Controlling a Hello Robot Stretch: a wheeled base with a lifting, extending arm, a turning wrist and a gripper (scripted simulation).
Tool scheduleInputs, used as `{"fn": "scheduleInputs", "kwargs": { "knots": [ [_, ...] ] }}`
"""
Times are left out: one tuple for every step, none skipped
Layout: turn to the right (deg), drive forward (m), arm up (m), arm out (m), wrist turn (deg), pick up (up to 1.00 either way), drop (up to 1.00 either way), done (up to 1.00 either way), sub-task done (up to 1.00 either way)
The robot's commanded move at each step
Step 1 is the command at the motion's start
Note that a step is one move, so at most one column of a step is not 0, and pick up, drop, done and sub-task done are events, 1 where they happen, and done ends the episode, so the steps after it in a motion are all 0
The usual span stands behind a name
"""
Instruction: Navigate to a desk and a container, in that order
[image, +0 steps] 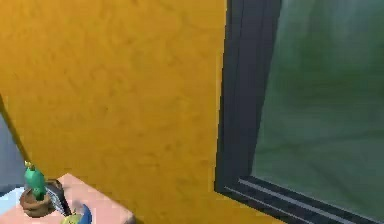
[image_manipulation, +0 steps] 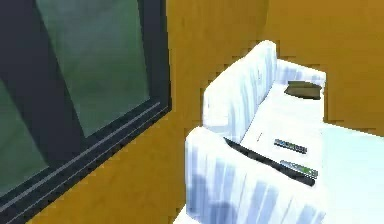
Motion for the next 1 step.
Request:
{"fn": "scheduleInputs", "kwargs": {
  "knots": [
    [-45.0,0.0,0.0,0.0,0.0,0.0,0.0,0.0,0.0]
  ]
}}
